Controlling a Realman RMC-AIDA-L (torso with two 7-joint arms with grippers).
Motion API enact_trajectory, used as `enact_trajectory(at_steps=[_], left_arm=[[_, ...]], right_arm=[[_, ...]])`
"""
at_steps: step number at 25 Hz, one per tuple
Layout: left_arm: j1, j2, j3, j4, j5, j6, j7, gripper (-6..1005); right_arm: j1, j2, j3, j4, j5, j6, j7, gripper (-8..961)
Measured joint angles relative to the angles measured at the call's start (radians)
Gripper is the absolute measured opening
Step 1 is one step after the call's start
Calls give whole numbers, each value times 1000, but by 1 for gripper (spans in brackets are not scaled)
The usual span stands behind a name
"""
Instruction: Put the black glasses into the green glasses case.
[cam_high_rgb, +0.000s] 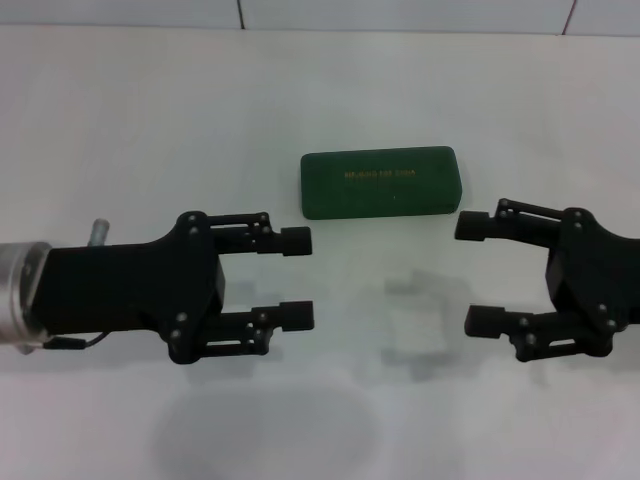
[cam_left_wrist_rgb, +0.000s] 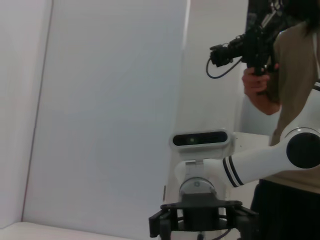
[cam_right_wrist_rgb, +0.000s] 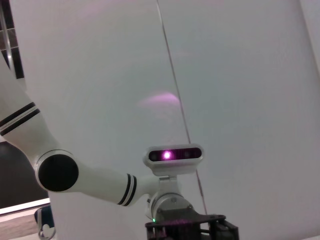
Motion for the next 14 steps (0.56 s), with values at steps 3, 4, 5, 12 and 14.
enact_trajectory(at_steps=[3,4,5,12,14], left_arm=[[3,2,-7,-5,3,1,1,626],[3,4,-7,-7,3,1,1,627],[3,6,-8,-9,3,0,1,628],[-3,10,-17,-12,5,-5,1,636],[-6,12,-17,-18,5,-6,1,636]], right_arm=[[5,2,-13,3,0,-1,-9,888],[6,2,-17,3,1,-1,-13,888],[7,2,-19,3,1,-1,-14,888],[21,3,-23,5,2,0,-15,888],[21,3,-23,4,2,0,-16,888]])
